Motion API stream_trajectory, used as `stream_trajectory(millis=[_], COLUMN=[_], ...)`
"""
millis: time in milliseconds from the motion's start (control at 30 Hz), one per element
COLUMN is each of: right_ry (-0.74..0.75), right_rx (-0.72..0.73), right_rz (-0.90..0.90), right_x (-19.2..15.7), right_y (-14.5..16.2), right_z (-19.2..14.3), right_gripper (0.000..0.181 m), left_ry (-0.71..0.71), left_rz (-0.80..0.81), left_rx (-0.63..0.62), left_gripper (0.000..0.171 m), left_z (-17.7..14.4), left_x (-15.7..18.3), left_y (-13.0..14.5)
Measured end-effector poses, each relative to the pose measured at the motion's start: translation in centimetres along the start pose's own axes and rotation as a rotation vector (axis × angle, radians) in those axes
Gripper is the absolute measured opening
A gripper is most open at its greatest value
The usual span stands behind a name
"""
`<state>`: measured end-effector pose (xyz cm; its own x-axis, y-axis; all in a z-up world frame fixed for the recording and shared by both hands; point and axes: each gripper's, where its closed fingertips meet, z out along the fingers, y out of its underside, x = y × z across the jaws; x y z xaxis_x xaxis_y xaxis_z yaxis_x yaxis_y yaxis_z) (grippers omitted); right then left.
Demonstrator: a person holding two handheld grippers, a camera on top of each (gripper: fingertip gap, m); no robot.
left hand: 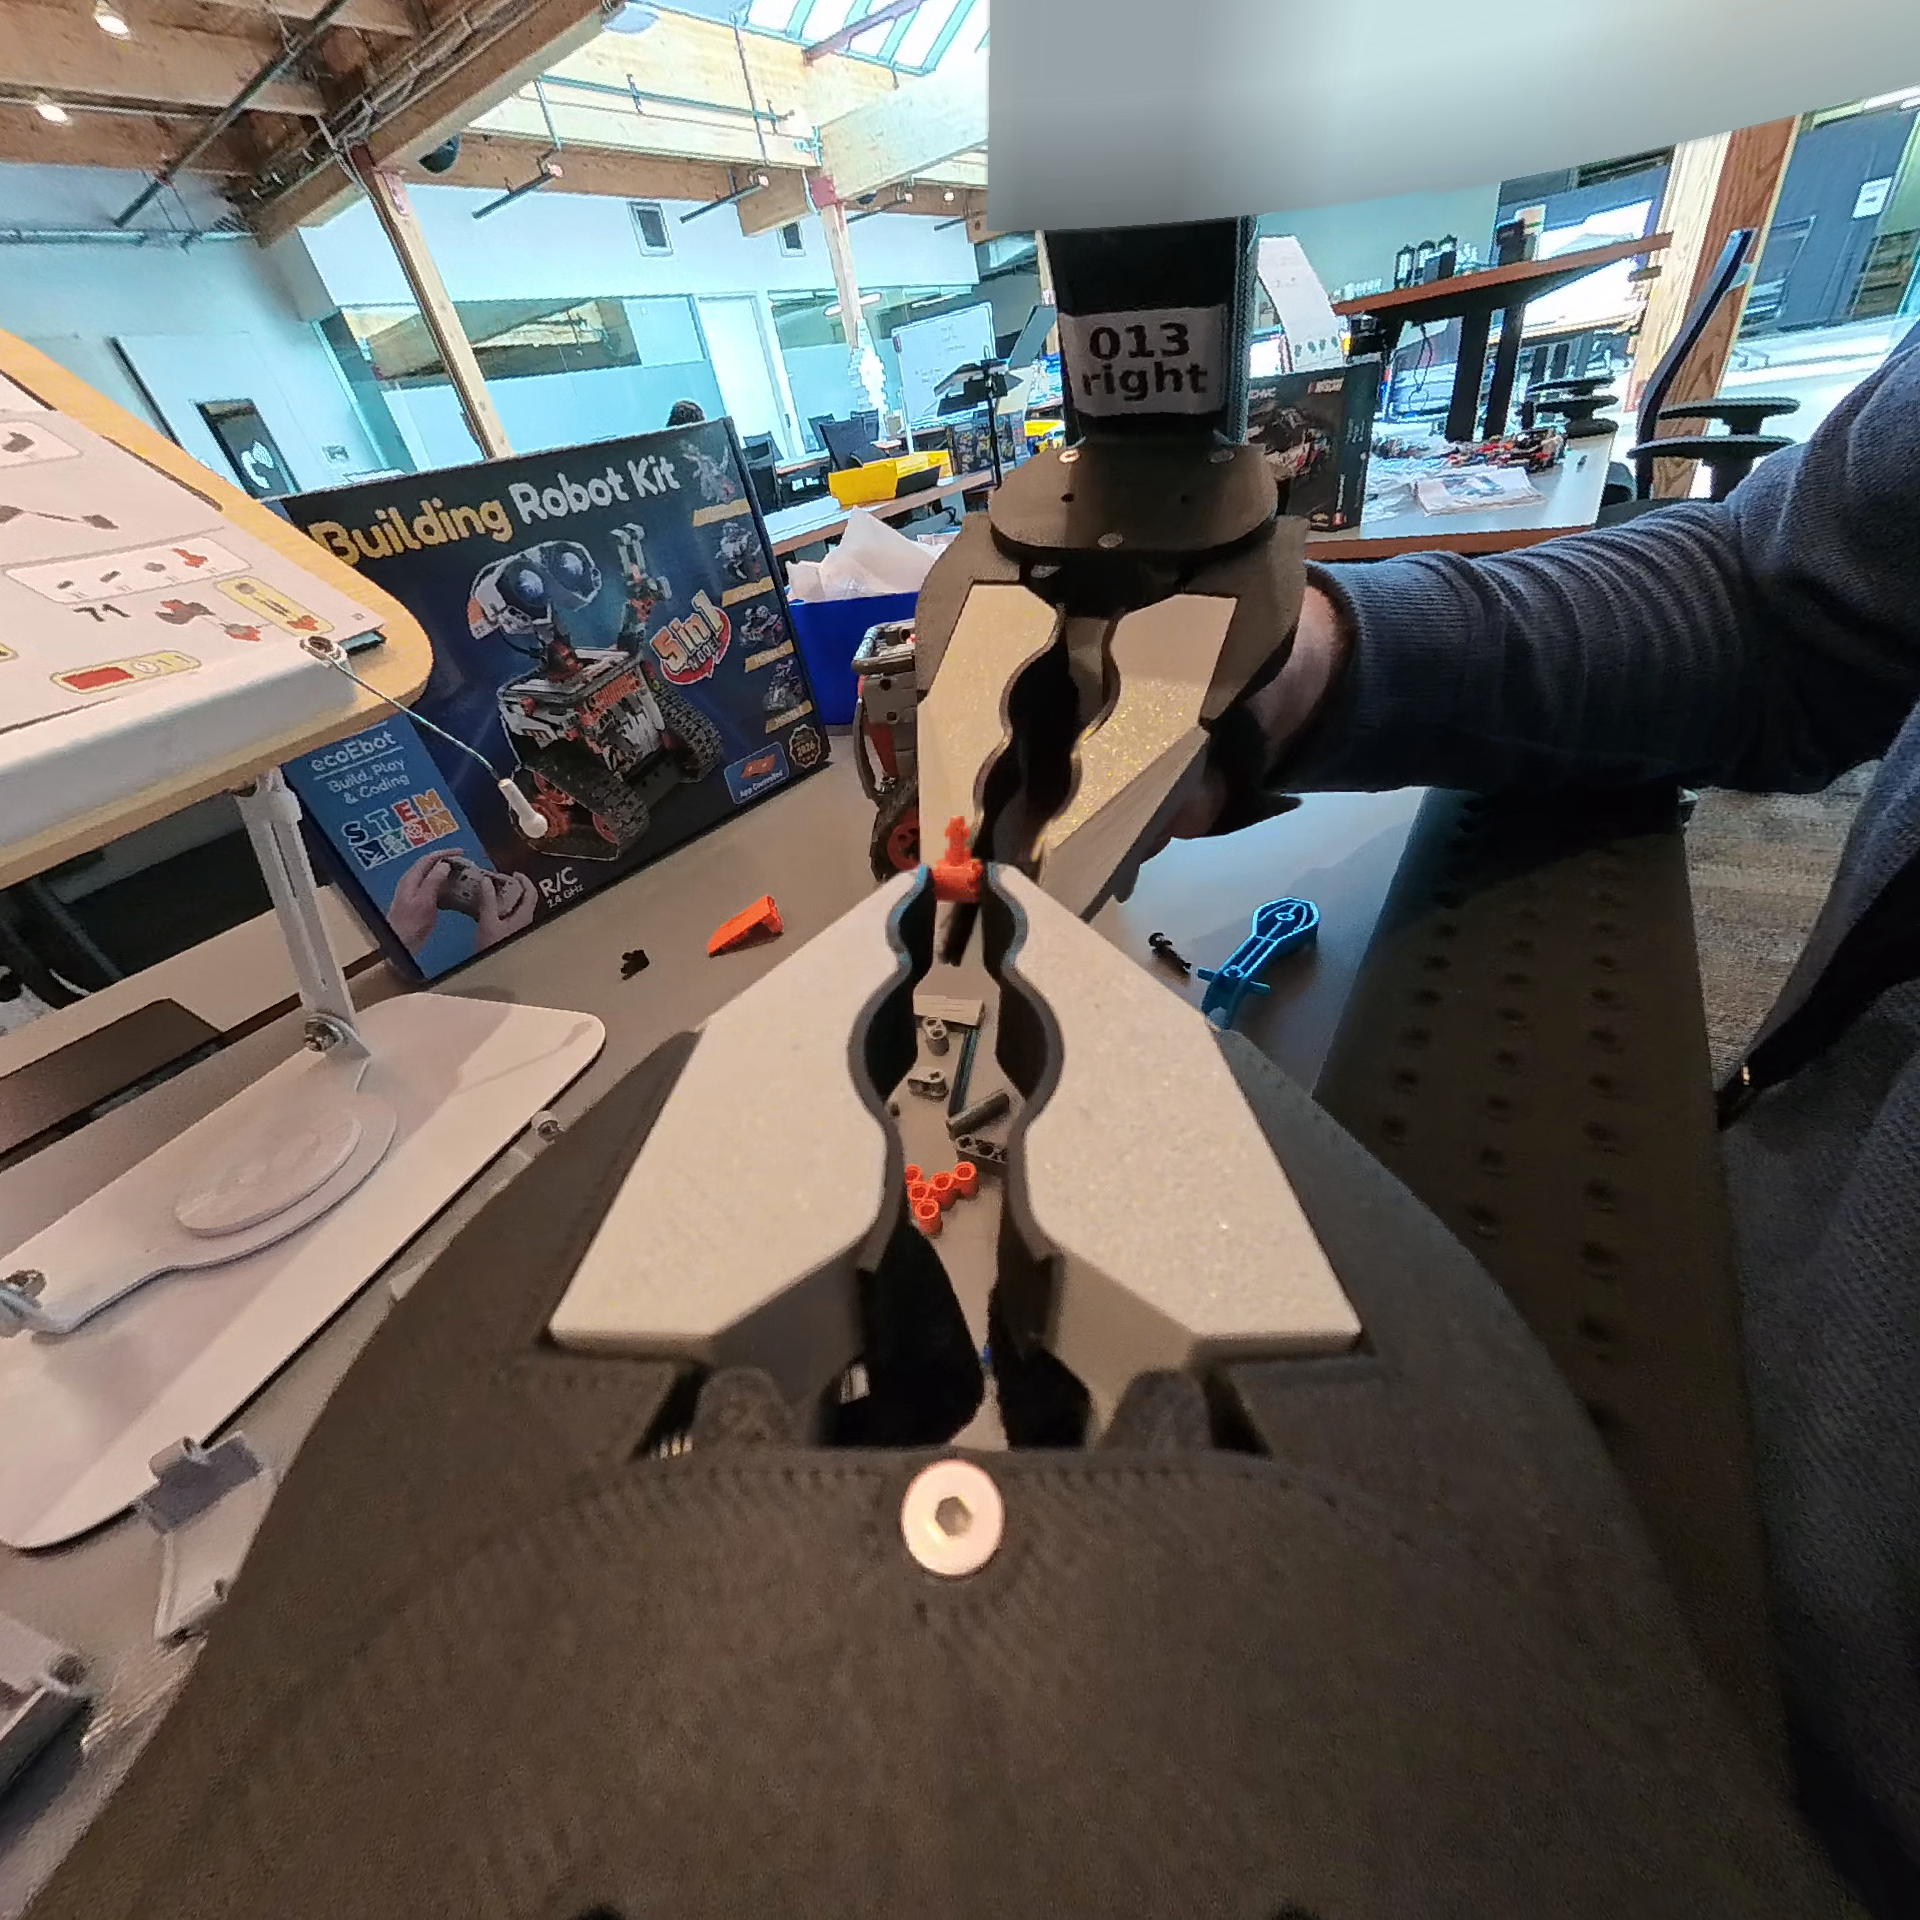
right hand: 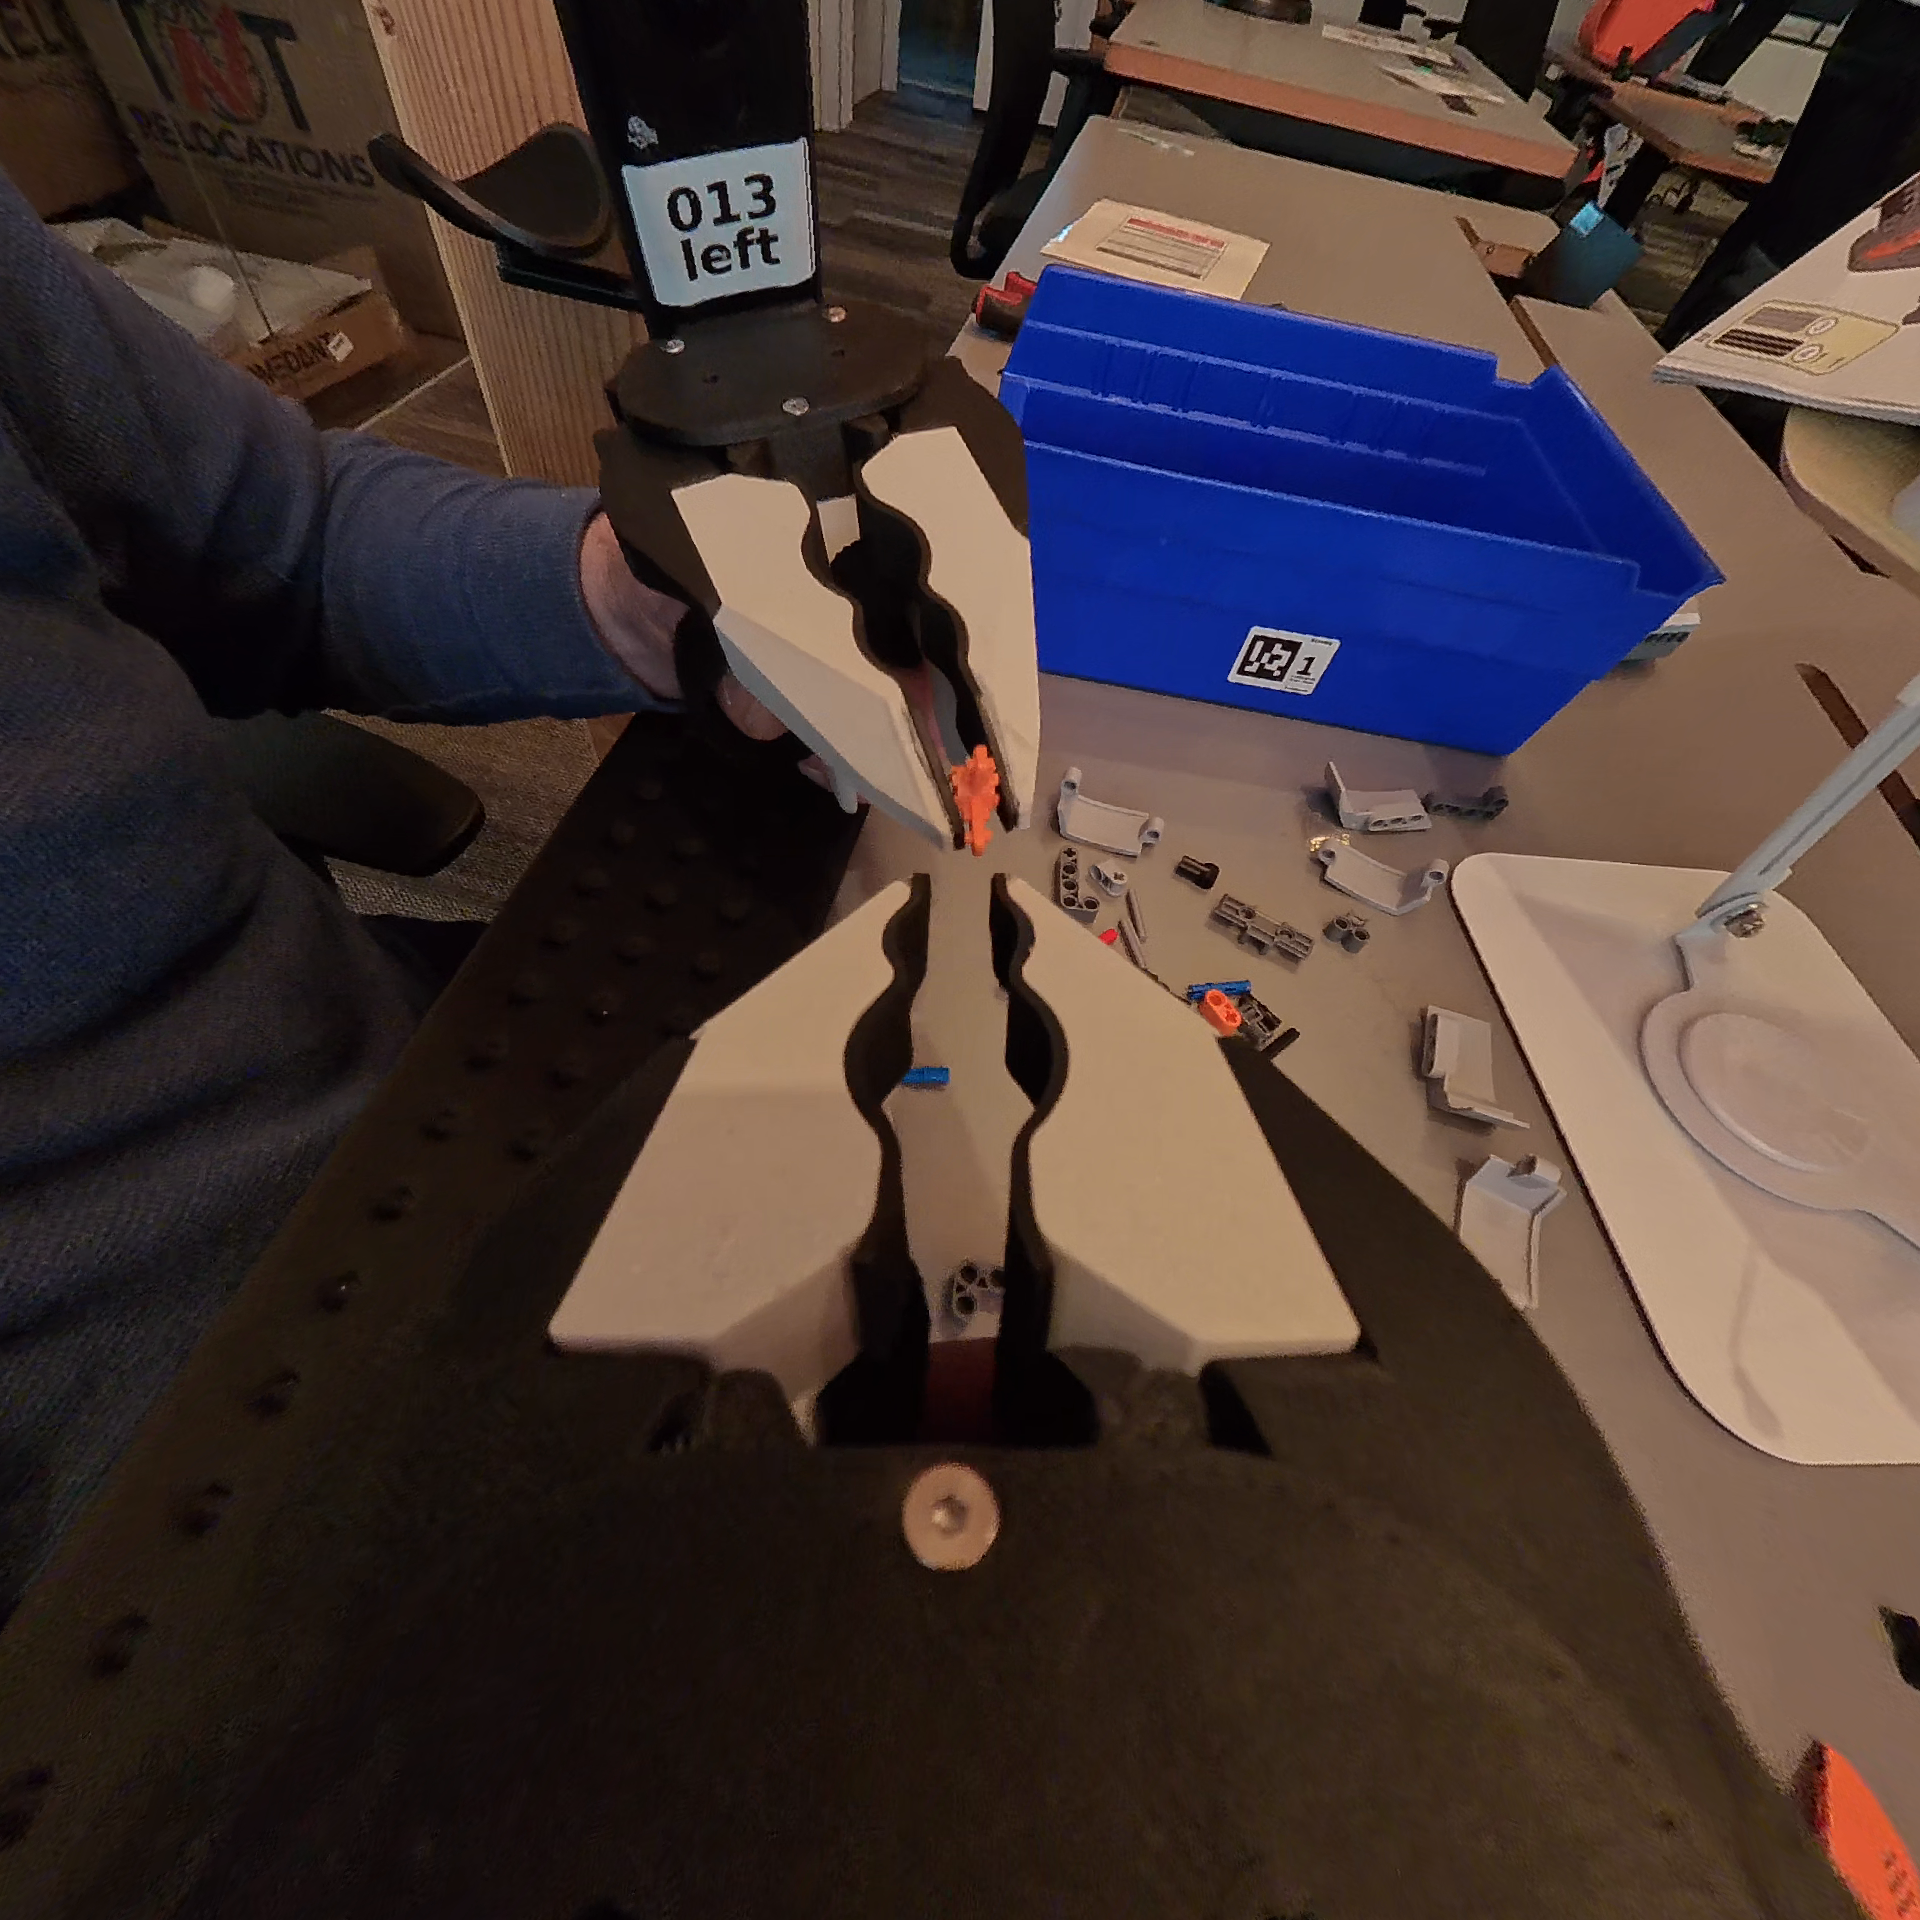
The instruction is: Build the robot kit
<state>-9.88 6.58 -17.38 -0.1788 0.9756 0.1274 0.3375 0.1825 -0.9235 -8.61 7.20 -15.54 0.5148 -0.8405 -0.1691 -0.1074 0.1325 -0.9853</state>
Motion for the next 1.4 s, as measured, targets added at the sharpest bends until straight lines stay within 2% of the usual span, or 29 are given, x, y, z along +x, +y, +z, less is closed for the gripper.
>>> stream_trajectory(millis=[300, 933, 1100, 1267, 1400], right_ry=[0.003, 0.000, -0.018, -0.005, -0.008], right_rx=[0.034, 0.039, 0.033, 0.043, 0.049], right_rz=[0.010, 0.026, 0.031, 0.021, 0.017], right_x=[-0.10, 0.14, -0.22, -0.25, -0.32], right_y=[-0.07, 0.39, 0.46, 0.32, 0.30], right_z=[0.35, 0.26, 0.47, 0.57, 0.55], right_gripper=[0.000, 0.000, 0.008, 0.000, 0.000], left_ry=[0.018, 0.014, 0.015, 0.023, 0.028], left_rz=[-0.011, -0.021, -0.021, -0.021, -0.021], left_rx=[0.009, 0.017, 0.018, 0.013, 0.012], left_gripper=[0.006, 0.006, 0.006, 0.006, 0.006], left_z=[0.16, 0.08, 0.12, 0.25, 0.32], left_x=[0.31, 0.05, 0.08, 0.25, 0.35], left_y=[0.02, 0.09, 0.09, 0.22, 0.25])
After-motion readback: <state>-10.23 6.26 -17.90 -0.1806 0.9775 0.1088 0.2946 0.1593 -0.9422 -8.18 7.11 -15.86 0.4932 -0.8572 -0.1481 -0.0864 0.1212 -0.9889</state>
